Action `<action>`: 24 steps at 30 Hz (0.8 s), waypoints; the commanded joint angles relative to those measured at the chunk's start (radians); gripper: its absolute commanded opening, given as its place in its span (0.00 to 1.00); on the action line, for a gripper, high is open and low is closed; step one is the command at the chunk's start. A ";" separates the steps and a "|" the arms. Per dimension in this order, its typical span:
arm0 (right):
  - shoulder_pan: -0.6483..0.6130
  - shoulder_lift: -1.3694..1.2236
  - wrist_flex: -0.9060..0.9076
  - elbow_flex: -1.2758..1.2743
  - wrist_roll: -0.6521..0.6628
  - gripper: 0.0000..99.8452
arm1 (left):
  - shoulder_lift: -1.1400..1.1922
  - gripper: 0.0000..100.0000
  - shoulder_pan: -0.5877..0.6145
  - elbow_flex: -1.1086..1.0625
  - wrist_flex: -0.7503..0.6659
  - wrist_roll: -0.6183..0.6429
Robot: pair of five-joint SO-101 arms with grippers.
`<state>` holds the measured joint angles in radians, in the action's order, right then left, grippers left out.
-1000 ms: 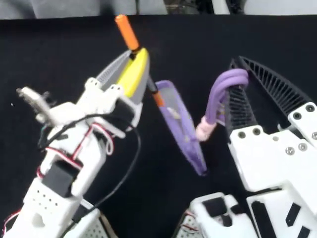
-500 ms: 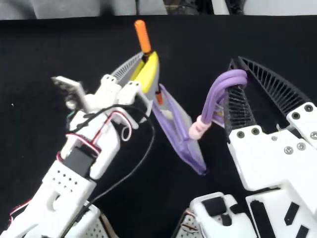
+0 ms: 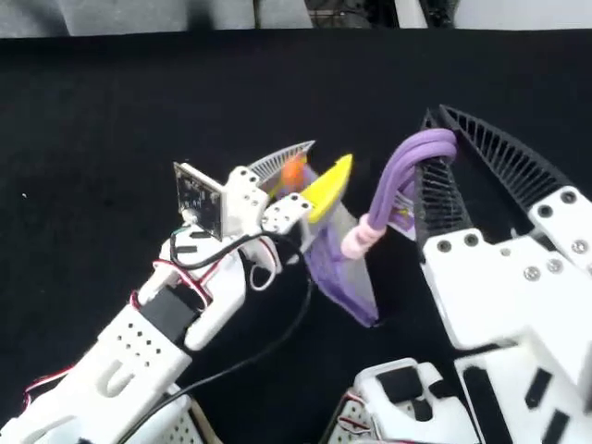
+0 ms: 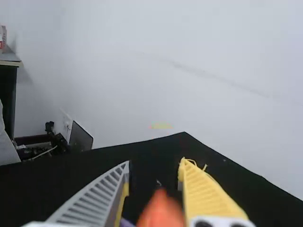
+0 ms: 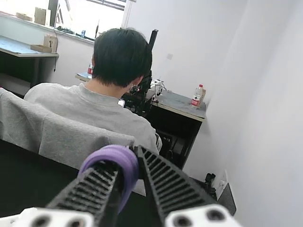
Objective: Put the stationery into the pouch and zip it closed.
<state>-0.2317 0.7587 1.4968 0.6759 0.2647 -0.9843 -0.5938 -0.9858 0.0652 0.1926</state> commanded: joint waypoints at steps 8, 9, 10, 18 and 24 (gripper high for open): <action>0.072 0.004 -0.058 -0.045 0.009 0.01 | -0.103 0.17 0.193 0.533 0.491 0.198; 0.101 0.004 -0.068 -0.045 0.009 0.01 | -0.126 0.17 0.263 0.535 0.488 0.213; 0.124 0.004 -0.077 -0.045 0.009 0.01 | -0.146 0.17 0.335 0.532 0.480 0.226; 0.170 0.004 -0.084 -0.045 0.009 0.01 | -0.106 0.17 0.544 0.145 0.269 0.273; 0.173 -0.004 -0.084 -0.045 0.009 0.01 | 0.068 0.17 0.673 -0.159 -0.025 0.278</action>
<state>-0.0752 0.7572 1.4431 0.6314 0.2647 -1.0150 0.0322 -1.0211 0.1772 0.4626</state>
